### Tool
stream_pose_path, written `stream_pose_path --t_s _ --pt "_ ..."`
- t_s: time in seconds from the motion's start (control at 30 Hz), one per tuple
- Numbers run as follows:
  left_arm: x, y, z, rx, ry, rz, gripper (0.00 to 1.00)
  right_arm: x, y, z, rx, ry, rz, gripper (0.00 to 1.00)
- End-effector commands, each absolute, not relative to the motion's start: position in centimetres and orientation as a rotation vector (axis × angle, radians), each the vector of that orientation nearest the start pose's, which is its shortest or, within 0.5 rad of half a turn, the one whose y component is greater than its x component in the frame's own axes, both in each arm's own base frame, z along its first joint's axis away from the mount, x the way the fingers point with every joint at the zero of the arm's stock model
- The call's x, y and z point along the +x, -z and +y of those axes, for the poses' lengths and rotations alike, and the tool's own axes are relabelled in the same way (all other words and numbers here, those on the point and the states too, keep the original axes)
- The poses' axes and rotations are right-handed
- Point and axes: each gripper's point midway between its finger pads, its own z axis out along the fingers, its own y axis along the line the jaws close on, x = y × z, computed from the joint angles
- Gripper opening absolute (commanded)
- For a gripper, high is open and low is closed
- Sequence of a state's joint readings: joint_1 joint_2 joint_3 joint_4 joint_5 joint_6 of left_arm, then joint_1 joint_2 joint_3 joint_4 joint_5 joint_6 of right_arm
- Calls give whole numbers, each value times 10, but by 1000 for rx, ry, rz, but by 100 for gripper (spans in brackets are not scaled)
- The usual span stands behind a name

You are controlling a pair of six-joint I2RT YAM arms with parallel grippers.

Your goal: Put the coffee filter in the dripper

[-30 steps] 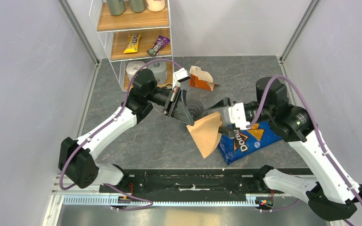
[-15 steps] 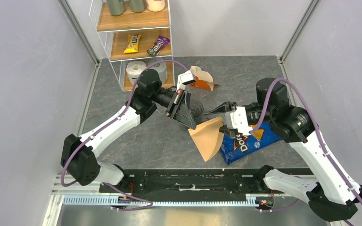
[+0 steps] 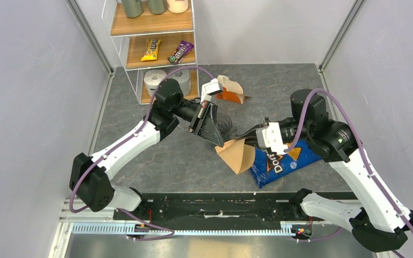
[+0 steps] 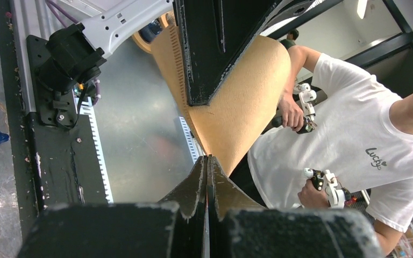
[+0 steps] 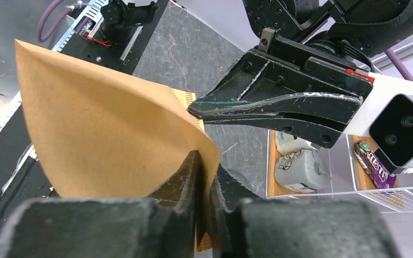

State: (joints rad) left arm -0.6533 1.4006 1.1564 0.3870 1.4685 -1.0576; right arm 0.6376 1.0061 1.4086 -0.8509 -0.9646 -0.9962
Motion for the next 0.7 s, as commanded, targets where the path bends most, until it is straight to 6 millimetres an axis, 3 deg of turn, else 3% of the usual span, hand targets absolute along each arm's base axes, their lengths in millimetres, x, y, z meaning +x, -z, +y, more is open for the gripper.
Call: stream_pose_path --t_s 0.0,0.1,0.27,0.37,0.53,0.67 --pt "116 -378 -316 1282 2144 1664 2 123 -386 249 -1706 -714 755 13" --pt "116 -379 -316 1278 2145 1666 5 123 -387 248 -1706 -702 747 0" --pt "115 -377 -315 1260 2166 1706 30 123 -387 246 -1710 -683 733 0" --pt "113 -373 -313 1254 2177 1726 35 123 -386 246 -1720 -674 726 0" --pt "112 -371 -314 1244 2183 1739 31 124 -386 246 -1730 -657 711 0" --pt "111 -372 -316 1254 2186 1733 15 125 -386 247 -1734 -650 704 0"
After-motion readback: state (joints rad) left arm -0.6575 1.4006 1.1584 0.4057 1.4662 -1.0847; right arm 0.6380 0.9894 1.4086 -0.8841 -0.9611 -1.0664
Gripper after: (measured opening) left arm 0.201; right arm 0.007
